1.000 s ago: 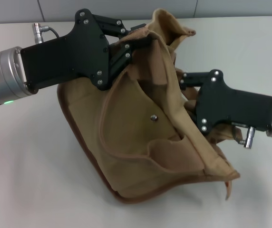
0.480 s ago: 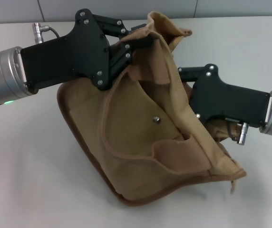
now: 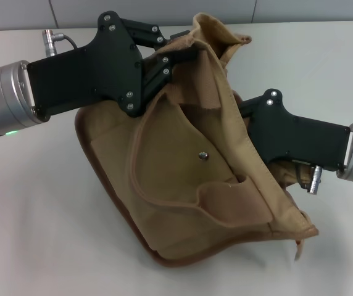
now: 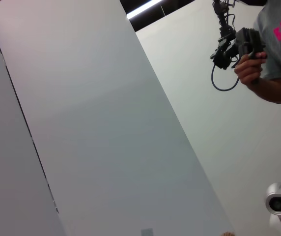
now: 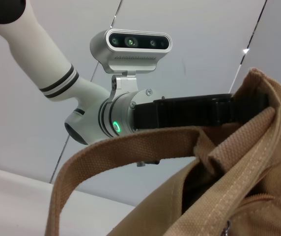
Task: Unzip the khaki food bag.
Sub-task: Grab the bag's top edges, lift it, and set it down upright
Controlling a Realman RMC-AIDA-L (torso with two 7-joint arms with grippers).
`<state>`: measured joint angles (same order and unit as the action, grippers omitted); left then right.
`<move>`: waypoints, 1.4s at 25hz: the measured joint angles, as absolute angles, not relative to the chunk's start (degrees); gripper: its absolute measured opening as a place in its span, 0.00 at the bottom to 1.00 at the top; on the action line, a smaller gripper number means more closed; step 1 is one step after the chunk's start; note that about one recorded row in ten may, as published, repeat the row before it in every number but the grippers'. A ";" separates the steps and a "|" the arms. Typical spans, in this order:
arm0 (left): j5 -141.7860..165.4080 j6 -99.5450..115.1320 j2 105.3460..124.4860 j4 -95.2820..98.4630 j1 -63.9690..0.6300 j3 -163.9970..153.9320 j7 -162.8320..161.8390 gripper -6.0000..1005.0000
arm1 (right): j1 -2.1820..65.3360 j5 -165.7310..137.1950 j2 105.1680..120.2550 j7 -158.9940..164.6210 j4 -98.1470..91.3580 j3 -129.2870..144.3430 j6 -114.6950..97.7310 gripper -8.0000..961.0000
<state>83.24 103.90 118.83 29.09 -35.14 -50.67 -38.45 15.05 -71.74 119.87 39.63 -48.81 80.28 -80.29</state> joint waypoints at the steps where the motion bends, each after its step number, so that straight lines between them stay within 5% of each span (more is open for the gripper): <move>1: 83.24 103.80 118.83 29.09 -35.12 -50.63 -38.43 0.11 | 14.89 -71.64 119.88 39.58 -48.78 80.15 -80.32 0.16; 7: 82.99 103.64 118.83 29.09 -35.09 -50.67 -38.41 0.11 | 13.25 -70.41 119.88 38.38 -48.35 79.48 -82.41 0.01; 25: 81.75 102.68 118.83 29.04 -35.12 -50.68 -38.40 0.12 | -1.59 -73.32 119.53 38.31 -45.66 64.56 -99.45 0.09; 35: 81.72 102.47 118.93 28.92 -35.26 -50.71 -38.41 0.12 | -3.50 -84.69 119.35 38.44 -39.76 49.70 -110.21 0.14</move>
